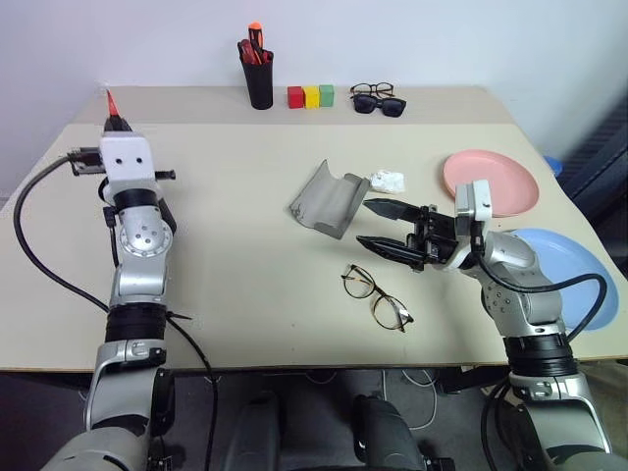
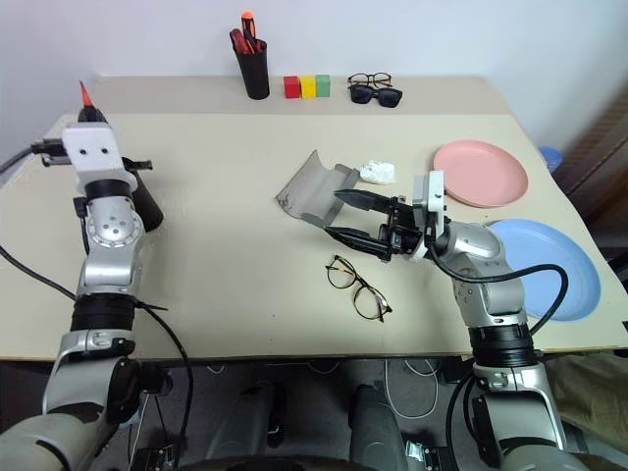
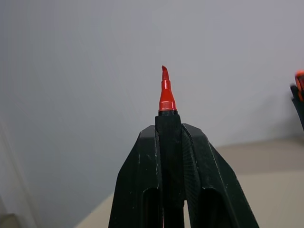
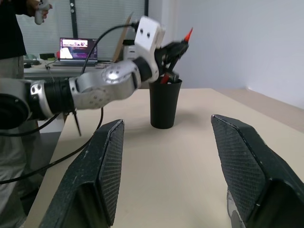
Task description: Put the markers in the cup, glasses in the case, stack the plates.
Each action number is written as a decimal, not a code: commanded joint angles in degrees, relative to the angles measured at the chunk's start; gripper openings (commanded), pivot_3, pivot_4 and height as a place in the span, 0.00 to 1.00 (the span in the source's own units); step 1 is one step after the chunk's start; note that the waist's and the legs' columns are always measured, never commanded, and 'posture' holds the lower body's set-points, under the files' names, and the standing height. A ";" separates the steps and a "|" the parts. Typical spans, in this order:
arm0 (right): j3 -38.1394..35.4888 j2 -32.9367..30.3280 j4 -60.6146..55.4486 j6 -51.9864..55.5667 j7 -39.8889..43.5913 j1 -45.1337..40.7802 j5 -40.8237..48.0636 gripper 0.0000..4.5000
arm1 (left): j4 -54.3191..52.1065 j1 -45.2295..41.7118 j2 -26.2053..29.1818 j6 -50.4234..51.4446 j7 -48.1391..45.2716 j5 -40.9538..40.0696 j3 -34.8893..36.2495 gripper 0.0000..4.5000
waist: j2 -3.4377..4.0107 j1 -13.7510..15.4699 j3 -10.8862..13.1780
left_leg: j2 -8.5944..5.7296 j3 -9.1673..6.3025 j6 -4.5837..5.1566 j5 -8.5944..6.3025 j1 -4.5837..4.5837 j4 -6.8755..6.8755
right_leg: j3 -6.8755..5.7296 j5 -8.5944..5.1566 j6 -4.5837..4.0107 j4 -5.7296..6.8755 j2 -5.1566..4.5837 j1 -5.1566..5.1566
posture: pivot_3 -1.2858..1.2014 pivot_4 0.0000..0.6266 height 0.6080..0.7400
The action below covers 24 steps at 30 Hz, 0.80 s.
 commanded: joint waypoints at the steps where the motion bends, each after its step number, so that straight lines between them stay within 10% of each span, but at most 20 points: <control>1: -1.26 -0.40 -1.06 -0.80 0.14 -0.81 0.34 0.66 | -3.44 1.17 0.04 -0.06 -0.33 0.35 0.06 0.00 | 0.00 0.01 0.00 | 0.00 0.00 0.00 0.00 -0.01 0.00 | 0.00 0.00 0.00 0.00 0.00 -0.01 | 0.52 0.24 1.00; 3: -1.23 -0.39 -0.83 -0.92 0.21 -0.84 0.21 0.66 | -4.23 2.30 -0.09 0.79 -0.73 0.35 0.03 0.00 | 0.00 0.01 0.00 | 0.00 0.00 0.00 0.00 0.00 0.00 | 0.00 0.00 0.00 0.00 0.00 -0.01 | 0.52 0.24 1.00; 10: -1.30 -0.36 -0.35 -1.13 0.37 -1.01 -0.06 0.66 | -9.80 4.04 -2.50 1.92 -4.82 -4.65 0.83 0.77 | 0.00 0.10 0.00 | 0.00 0.00 -0.01 0.00 -0.01 0.01 | 0.00 0.00 -0.01 -0.01 -0.01 -0.01 | 0.52 0.24 1.00; 18: -4.14 -3.48 -3.04 0.10 -1.61 2.33 -0.28 0.66 | -31.59 -3.14 1.52 46.56 -32.44 -27.90 -9.40 0.77 | -0.02 0.24 0.01 | 0.00 0.00 -0.01 0.00 -0.04 0.02 | 0.00 -0.01 -0.02 -0.01 -0.01 -0.01 | 0.52 0.24 1.00; 24: -9.51 -7.32 -10.28 1.29 -5.35 11.41 0.77 0.66 | -19.27 -15.72 -6.90 66.15 -35.52 -36.39 -10.90 0.77 | -0.03 -0.01 0.02 | -0.03 -0.04 0.00 0.01 -0.04 0.05 | 0.01 -0.15 -0.09 -0.06 -0.01 0.07 | 0.52 0.24 1.00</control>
